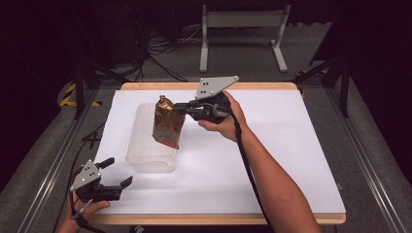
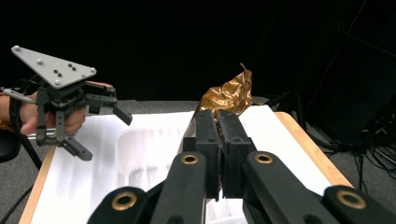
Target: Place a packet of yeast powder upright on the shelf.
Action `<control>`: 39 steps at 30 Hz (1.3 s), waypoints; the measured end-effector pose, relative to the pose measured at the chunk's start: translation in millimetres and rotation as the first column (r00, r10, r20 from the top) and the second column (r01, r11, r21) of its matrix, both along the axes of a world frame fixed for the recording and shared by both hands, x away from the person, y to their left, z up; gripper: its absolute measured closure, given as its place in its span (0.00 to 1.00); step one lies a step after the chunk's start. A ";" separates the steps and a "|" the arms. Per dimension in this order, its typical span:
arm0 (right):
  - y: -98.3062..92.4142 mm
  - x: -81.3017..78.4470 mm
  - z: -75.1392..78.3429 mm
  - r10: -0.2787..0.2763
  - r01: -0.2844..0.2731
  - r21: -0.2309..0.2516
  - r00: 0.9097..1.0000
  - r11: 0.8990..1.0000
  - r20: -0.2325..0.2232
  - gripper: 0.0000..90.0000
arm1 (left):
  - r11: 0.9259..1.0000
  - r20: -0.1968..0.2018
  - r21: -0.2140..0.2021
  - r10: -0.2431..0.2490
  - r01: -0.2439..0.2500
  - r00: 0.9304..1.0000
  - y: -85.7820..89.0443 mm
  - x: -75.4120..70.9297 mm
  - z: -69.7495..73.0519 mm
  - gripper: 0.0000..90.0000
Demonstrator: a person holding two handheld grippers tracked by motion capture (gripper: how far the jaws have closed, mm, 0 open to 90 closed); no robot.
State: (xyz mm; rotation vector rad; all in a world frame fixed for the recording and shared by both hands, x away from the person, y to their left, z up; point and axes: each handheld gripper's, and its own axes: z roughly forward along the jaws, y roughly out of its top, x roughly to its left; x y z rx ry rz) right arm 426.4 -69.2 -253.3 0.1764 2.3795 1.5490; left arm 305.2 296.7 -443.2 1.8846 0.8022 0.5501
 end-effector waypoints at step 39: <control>66.4 59.4 -21.1 0.167 -0.165 -0.168 0.986 0.972 -0.004 0.97 | 1.000 -0.015 -0.022 -0.020 0.020 1.000 4.2 -3.0 -1.5 0.08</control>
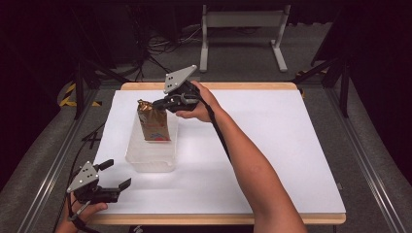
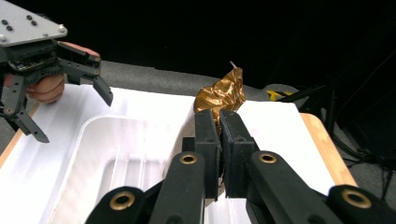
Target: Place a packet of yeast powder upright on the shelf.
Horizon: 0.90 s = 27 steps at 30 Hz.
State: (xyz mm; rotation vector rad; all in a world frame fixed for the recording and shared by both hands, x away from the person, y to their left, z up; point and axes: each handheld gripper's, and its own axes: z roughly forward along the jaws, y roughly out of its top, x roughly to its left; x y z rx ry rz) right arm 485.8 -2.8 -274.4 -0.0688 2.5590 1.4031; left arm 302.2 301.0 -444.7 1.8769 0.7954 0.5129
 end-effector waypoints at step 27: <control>7.1 -6.3 -37.6 -0.035 0.039 0.071 0.997 0.997 -0.064 0.96 | 1.000 0.003 0.005 -0.002 0.002 1.000 -0.7 -0.1 -0.2 0.08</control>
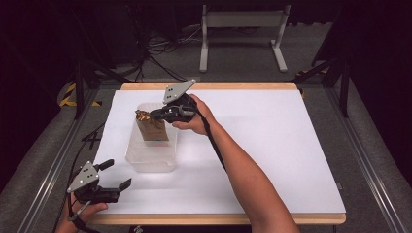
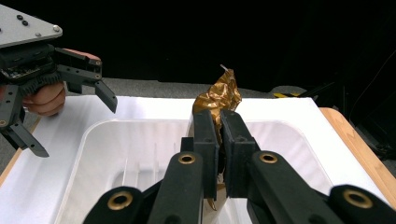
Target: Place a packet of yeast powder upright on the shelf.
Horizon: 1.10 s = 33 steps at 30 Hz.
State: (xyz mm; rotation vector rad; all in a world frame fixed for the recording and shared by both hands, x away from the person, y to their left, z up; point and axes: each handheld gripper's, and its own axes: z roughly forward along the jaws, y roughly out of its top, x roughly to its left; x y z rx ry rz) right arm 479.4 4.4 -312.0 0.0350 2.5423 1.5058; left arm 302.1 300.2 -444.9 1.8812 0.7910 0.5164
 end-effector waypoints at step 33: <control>1.8 -5.2 -10.4 -0.020 0.020 0.024 1.000 0.999 -0.002 0.86 | 1.000 -0.003 0.006 0.008 -0.008 1.000 -0.2 0.8 0.1 0.09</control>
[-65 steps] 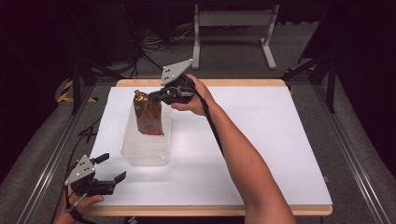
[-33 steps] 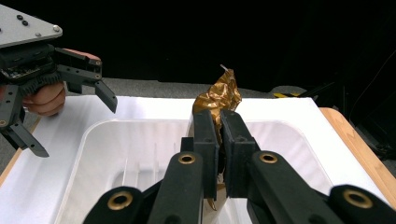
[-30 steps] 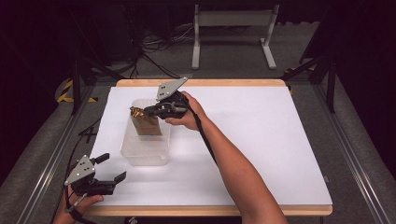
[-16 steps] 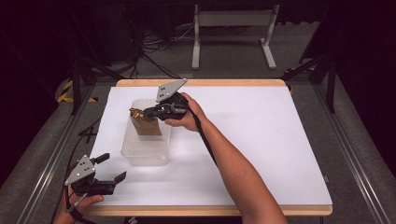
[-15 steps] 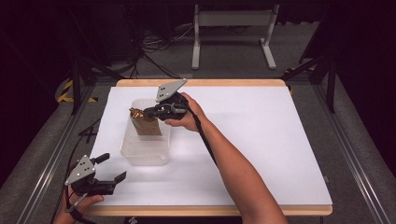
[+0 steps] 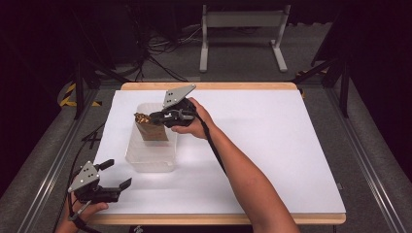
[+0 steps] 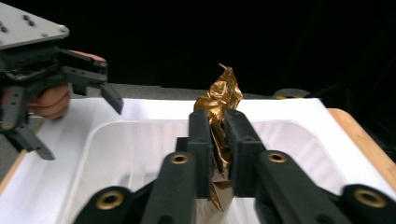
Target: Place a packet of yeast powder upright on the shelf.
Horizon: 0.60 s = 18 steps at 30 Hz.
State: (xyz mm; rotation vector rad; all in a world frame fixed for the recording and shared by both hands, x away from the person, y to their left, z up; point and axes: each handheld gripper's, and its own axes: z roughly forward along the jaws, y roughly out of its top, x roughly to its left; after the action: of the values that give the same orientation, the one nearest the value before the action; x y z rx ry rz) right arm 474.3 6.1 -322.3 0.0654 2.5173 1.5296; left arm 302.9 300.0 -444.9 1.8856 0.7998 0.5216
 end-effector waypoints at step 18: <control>-20.3 -16.8 7.3 -0.179 0.182 -0.050 0.981 0.982 0.073 0.63 | 1.000 0.000 0.009 0.009 -0.009 1.000 0.7 0.4 1.0 0.09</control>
State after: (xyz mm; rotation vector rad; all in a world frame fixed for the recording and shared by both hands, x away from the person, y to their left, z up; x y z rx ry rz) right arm 457.5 -14.2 -315.1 0.2234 2.4254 1.3669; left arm 303.3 300.7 -443.9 1.8913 0.8074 0.5314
